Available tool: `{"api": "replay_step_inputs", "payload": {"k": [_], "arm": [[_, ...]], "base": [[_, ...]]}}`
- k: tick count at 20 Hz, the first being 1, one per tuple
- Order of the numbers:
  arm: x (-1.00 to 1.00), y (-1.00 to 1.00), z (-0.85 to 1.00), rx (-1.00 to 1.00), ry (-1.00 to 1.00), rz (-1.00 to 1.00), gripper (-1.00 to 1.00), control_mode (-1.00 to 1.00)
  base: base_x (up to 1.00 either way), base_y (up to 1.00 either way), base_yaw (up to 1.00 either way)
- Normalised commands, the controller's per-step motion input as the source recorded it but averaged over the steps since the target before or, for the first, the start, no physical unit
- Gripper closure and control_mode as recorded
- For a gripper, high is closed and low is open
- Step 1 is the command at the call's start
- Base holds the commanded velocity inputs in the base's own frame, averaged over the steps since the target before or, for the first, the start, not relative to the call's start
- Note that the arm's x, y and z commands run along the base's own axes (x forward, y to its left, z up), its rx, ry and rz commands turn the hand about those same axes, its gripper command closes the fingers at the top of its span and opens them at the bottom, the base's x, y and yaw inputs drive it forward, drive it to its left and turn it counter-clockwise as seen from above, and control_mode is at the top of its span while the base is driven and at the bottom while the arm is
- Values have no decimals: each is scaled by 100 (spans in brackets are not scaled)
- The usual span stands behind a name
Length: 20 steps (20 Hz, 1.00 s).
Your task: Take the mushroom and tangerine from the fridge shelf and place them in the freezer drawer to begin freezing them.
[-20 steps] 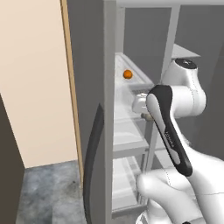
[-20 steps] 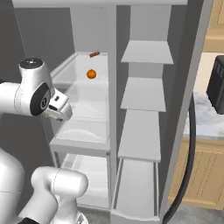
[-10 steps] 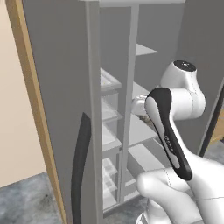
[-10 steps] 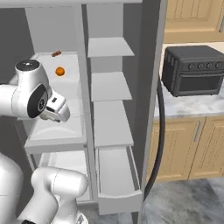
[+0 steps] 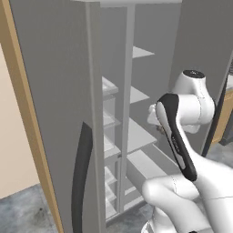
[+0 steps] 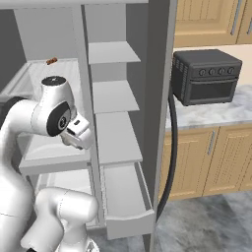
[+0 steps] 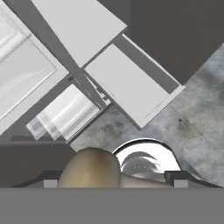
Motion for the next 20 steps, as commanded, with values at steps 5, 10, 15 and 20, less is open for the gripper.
{"api": "replay_step_inputs", "payload": {"k": [5, 10, 15, 20], "arm": [[53, -57, -84, 0, 20, -27, 100, -100], [47, -44, -83, 0, 22, -18, 100, -100], [38, -27, -92, 0, 25, -12, 100, -100], [27, -36, -79, 1, 17, -11, 100, -100]], "base": [[0, 0, 0], [0, 0, 0], [0, 0, 0], [0, 0, 0]]}}
